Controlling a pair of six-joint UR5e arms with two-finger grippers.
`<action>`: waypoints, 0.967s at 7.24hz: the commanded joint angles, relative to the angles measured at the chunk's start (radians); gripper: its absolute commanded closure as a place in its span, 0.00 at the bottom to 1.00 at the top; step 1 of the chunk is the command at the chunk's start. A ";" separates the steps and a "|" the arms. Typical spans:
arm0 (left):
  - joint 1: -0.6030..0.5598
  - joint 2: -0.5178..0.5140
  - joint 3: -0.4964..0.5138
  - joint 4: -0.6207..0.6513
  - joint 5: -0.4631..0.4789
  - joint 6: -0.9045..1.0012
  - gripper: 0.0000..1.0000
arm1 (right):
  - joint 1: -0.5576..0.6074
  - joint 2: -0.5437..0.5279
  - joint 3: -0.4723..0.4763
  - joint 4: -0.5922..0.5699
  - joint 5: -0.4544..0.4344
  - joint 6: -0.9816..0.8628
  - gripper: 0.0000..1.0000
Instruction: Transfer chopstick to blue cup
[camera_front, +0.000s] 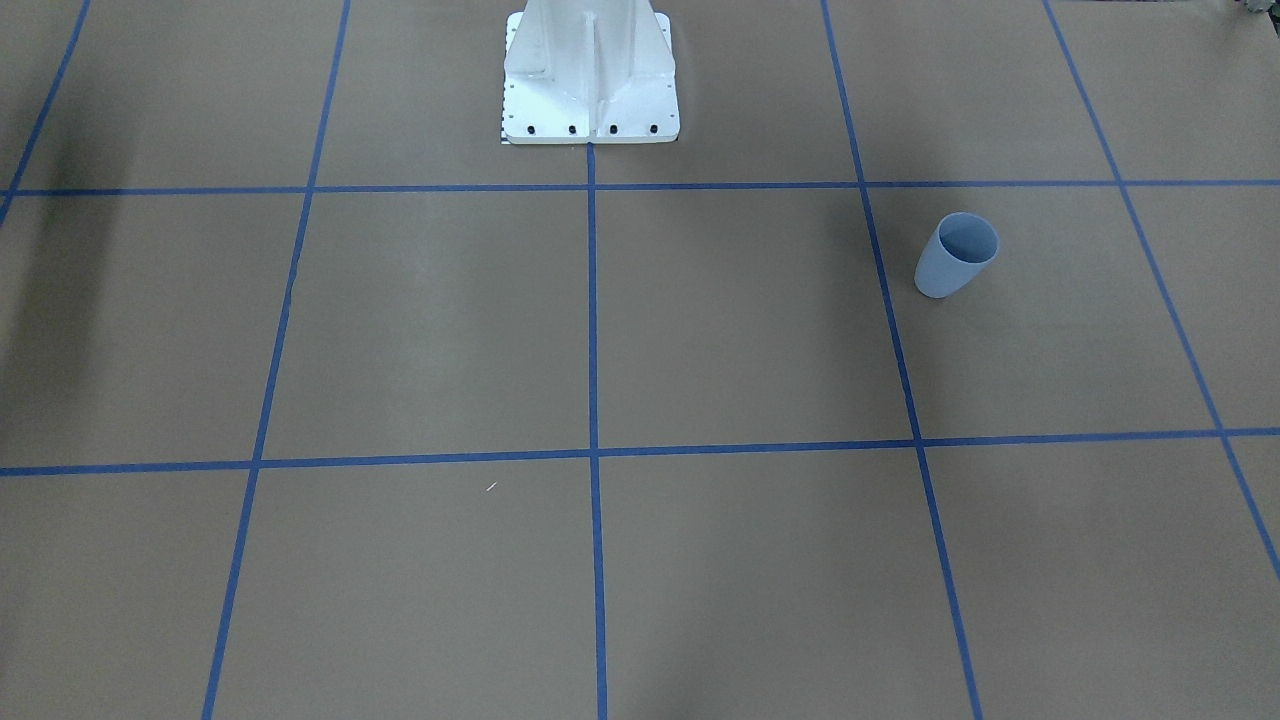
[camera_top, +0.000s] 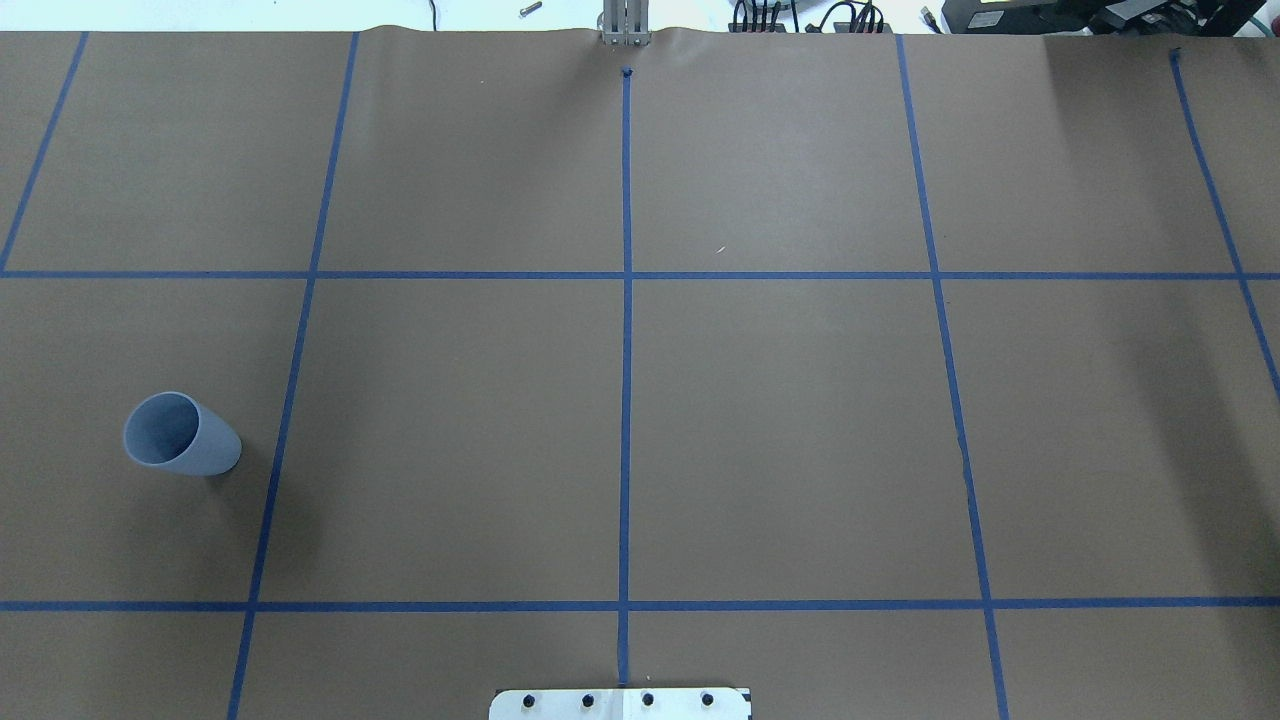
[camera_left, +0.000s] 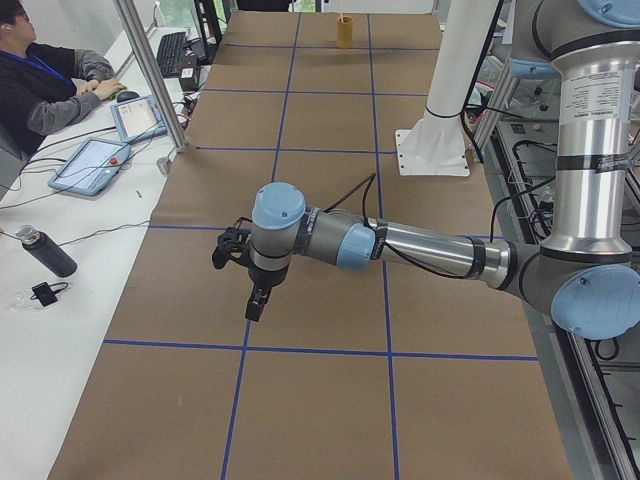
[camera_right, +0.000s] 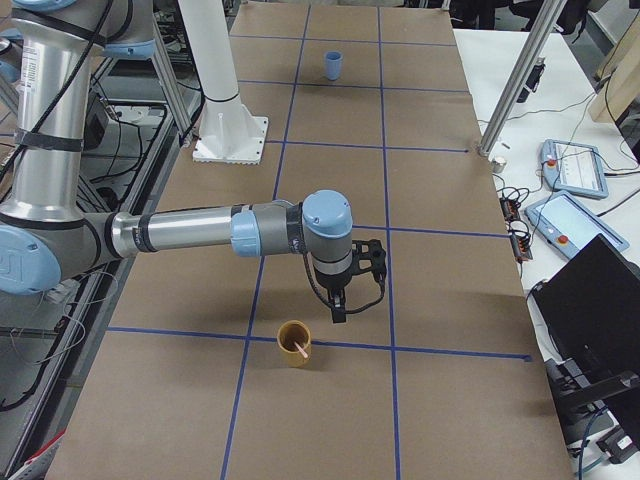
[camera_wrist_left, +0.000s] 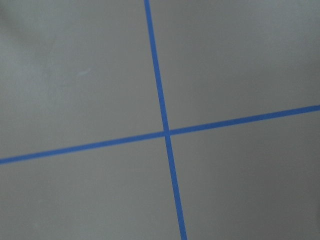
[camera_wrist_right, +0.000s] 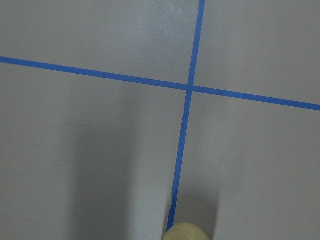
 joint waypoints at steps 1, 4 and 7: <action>0.003 -0.020 0.045 -0.147 -0.001 -0.007 0.01 | 0.000 0.009 0.001 0.102 0.005 0.013 0.00; 0.004 -0.060 0.076 -0.163 -0.102 -0.015 0.01 | 0.011 -0.002 -0.005 0.269 0.110 0.016 0.00; 0.163 -0.061 0.014 -0.311 -0.164 -0.398 0.01 | -0.070 0.018 0.048 0.284 0.039 0.310 0.00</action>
